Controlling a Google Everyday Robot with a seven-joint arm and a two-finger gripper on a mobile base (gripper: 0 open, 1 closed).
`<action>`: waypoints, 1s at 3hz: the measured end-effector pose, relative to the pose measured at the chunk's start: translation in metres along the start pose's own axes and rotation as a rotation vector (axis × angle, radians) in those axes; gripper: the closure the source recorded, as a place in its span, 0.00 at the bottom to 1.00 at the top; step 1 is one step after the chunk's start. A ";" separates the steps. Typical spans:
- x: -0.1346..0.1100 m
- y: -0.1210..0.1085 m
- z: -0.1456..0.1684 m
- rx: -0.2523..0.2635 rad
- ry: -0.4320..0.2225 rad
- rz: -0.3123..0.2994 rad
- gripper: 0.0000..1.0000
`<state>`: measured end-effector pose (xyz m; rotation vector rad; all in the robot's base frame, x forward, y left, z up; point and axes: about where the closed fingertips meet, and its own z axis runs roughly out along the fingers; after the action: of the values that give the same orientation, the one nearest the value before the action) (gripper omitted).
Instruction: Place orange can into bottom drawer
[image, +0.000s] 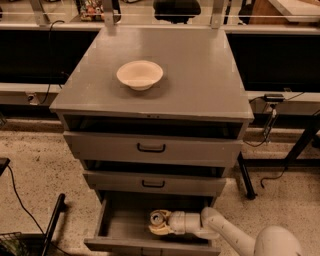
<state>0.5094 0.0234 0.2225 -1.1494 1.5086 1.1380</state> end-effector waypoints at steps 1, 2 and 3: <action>0.003 -0.008 0.005 0.011 -0.003 0.010 0.51; 0.001 -0.015 0.004 0.016 -0.045 0.006 0.21; 0.001 -0.013 0.007 0.012 -0.045 0.008 0.00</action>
Offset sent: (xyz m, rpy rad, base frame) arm 0.0240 -0.0057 -0.0018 0.0854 -0.0180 -0.0402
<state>0.5229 0.0283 0.2182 -1.1036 1.4848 1.1517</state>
